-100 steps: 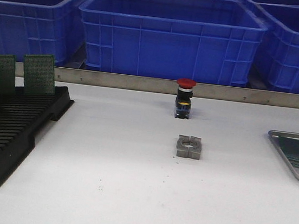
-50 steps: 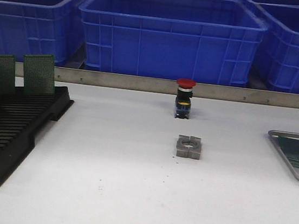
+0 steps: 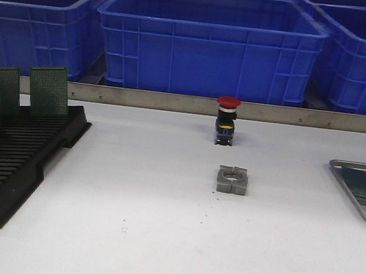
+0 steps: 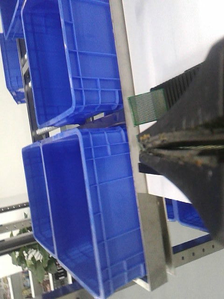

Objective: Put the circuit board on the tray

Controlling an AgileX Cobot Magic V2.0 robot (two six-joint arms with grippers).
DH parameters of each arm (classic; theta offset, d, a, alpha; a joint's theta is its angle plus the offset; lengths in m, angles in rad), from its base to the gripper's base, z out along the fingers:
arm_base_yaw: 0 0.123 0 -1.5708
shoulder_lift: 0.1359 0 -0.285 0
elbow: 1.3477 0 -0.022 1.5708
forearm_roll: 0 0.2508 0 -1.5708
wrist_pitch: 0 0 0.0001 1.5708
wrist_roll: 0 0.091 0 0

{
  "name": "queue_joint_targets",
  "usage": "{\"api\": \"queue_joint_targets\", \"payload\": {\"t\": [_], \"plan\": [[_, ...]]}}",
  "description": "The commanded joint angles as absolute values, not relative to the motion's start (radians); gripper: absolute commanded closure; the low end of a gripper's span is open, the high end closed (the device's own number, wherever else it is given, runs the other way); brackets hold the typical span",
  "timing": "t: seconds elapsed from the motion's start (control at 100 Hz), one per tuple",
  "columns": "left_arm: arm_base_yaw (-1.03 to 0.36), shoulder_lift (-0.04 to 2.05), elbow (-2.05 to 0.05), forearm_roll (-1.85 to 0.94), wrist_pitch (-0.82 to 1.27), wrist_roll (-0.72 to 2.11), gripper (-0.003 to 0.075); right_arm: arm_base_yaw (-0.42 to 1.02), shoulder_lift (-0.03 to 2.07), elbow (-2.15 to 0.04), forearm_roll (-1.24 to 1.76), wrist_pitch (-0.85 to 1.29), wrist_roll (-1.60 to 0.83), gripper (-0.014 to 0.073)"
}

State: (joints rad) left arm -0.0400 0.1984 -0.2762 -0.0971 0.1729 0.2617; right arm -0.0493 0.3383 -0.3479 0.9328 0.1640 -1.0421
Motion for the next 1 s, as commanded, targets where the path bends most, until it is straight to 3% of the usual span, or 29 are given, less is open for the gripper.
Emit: {"api": "queue_joint_targets", "payload": {"t": [0.0, 0.22, 0.6, 0.99], "plan": [[-0.040, 0.151, -0.249, 0.015, 0.114, 0.105, 0.0739, -0.046, 0.340, -0.374, 0.948, 0.123, -1.050, 0.0661], [-0.040, -0.041, -0.094, 0.102, 0.114, 0.000, 0.0739, -0.046, 0.340, -0.374, 0.948, 0.123, -1.050, 0.0661], [-0.040, -0.036, 0.045, 0.143, 0.000, -0.053, 0.0739, -0.046, 0.340, -0.374, 0.948, 0.122, -1.050, 0.0661], [-0.040, -0.036, 0.045, 0.121, 0.000, -0.053, 0.0739, -0.046, 0.340, -0.374, 0.948, 0.122, -1.050, 0.0661]]}}
